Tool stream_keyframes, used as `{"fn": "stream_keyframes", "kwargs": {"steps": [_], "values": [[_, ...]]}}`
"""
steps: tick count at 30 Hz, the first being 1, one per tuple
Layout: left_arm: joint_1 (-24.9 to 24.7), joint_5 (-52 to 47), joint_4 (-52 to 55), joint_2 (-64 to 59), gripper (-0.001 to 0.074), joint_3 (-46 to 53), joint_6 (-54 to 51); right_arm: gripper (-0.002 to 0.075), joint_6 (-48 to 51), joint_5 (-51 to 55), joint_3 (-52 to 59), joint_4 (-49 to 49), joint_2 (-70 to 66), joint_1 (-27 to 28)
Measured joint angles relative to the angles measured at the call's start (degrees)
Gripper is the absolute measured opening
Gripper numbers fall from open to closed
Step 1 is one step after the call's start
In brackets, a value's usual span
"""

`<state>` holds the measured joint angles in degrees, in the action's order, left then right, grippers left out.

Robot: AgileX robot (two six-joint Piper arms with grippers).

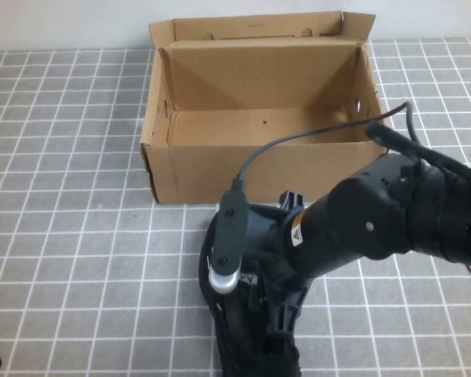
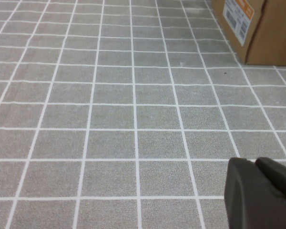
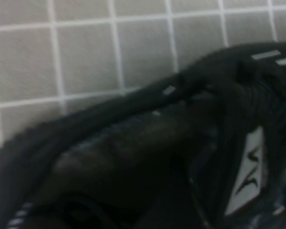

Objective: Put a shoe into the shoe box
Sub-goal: Pick up the shoe from the table

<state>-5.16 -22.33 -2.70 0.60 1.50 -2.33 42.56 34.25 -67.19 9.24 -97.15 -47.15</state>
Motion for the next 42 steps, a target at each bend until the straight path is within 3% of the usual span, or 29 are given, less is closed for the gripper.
{"fn": "stream_keyframes", "kwargs": {"steps": [9,25,32,42], "values": [[0.0,0.0,0.0,0.0,0.0,0.0,0.0,0.0439,-10.03,-1.73,0.0,-9.58,-0.48,-0.05],[0.0,0.0,0.0,0.0,0.0,0.0,0.0,0.0391,-10.49,-3.61,0.0,-8.29,-0.48,-0.31],[0.0,0.0,0.0,0.0,0.0,0.0,0.0,0.0321,-10.49,-2.62,-0.52,-8.16,-0.48,-0.55],[0.0,0.0,0.0,0.0,0.0,0.0,0.0,0.0311,-10.49,0.16,-3.41,-8.16,-0.38,-1.55]]}}
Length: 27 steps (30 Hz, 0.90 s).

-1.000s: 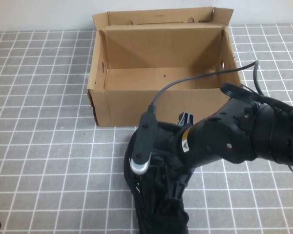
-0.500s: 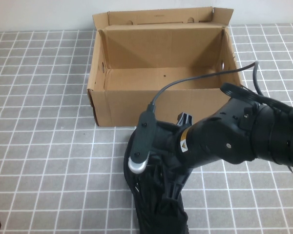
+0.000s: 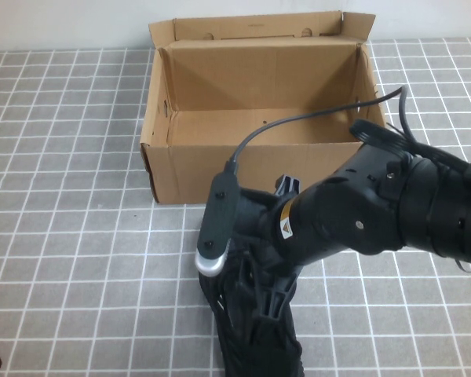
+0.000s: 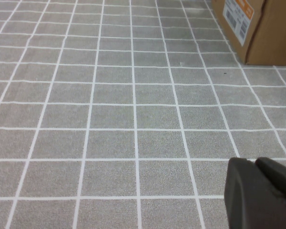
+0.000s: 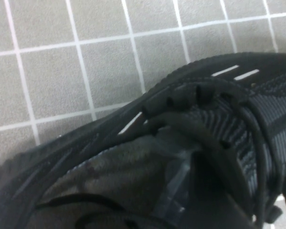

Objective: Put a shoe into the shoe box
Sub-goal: Pick up the shoe from the table

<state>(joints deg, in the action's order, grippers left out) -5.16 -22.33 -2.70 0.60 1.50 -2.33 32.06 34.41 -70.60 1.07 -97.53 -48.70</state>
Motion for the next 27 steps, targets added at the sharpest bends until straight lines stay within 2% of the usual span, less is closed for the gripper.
{"fn": "stream_keyframes", "kwargs": {"steps": [10,13,16,21,24,27], "values": [[0.0,0.0,0.0,0.0,0.0,0.0,0.0,0.0308,0.0,0.5,-0.14,-0.1,-1.67,0.0],[0.0,0.0,0.0,0.0,0.0,0.0,0.0,0.0287,0.0,0.53,-0.32,-0.1,-1.9,0.0],[0.0,0.0,0.0,0.0,0.0,0.0,0.0,0.0225,0.0,0.74,-0.41,-0.1,-1.94,-0.11],[0.0,0.0,0.0,0.0,0.0,0.0,0.0,0.0048,0.0,0.96,-0.41,0.01,-1.94,-0.11],[0.0,0.0,0.0,0.0,0.0,0.0,0.0,0.0005,0.0,1.29,-0.41,0.01,-2.03,-0.11],[0.0,0.0,0.0,0.0,0.0,0.0,0.0,-0.0004,-0.36,2.9,-0.96,0.01,-1.91,-0.11]]}}
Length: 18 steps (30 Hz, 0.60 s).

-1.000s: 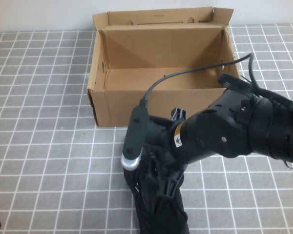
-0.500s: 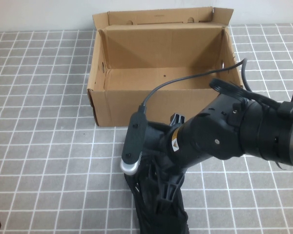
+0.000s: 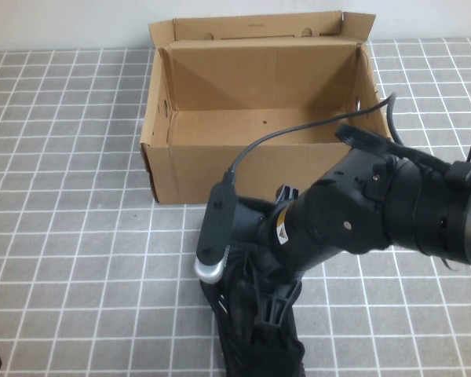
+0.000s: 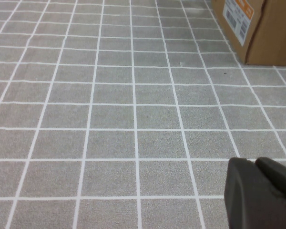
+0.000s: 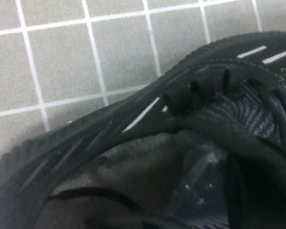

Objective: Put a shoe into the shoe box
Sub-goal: Pick up the shoe from the table

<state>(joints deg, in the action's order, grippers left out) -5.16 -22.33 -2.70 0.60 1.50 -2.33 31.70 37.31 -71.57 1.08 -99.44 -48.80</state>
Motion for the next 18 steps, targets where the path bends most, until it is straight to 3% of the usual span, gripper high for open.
{"fn": "stream_keyframes", "kwargs": {"steps": [10,18], "values": [[0.0,0.0,0.0,0.0,0.0,0.0,0.0,-0.0006,-1.37,11.72,-2.02,1.85,8.46,-0.11],[0.0,0.0,0.0,0.0,0.0,0.0,0.0,-0.0006,-2.2,15.18,-2.73,4.09,19.18,-0.11]]}}
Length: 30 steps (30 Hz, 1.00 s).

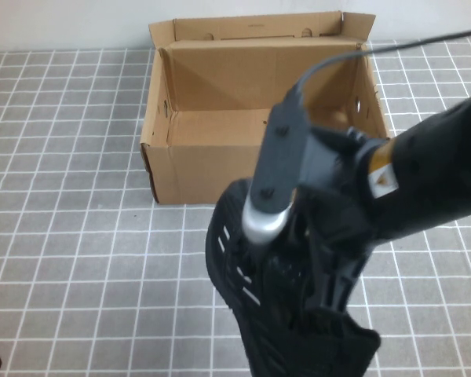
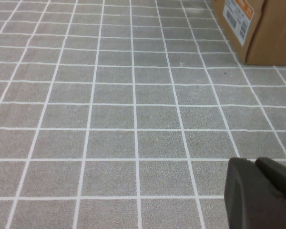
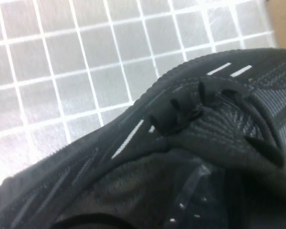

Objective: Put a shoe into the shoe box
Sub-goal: Pick up the shoe from the table

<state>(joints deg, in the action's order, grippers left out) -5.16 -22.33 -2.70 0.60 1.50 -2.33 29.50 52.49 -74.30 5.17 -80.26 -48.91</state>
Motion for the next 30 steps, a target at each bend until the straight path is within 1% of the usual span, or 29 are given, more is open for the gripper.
{"fn": "stream_keyframes", "kwargs": {"steps": [7,14,20,23,26,29,30], "values": [[0.0,0.0,0.0,0.0,0.0,0.0,0.0,-0.0006,-4.34,5.21,-4.39,0.0,1.78,0.0],[0.0,0.0,0.0,0.0,0.0,0.0,0.0,-0.0006,-5.92,5.59,-7.04,0.0,1.78,0.0],[0.0,0.0,0.0,0.0,0.0,0.0,0.0,-0.0006,-8.3,5.59,-7.27,0.0,1.78,0.0],[0.0,1.42,0.68,0.0,0.0,0.0,0.42,-0.0006,-9.66,5.72,-7.56,0.0,1.78,0.0],[0.0,6.69,-6.5,0.0,0.0,0.0,4.38,-0.0006,-11.93,6.21,-9.09,0.0,1.66,0.0],[0.0,12.22,-19.61,0.0,0.0,0.0,9.43,-0.0006,-14.81,7.03,-12.3,-1.09,0.6,0.0],[0.0,13.35,-22.43,0.0,0.0,0.0,9.95,-0.0006,-15.88,7.77,-13.81,-1.65,-0.01,0.0]]}}
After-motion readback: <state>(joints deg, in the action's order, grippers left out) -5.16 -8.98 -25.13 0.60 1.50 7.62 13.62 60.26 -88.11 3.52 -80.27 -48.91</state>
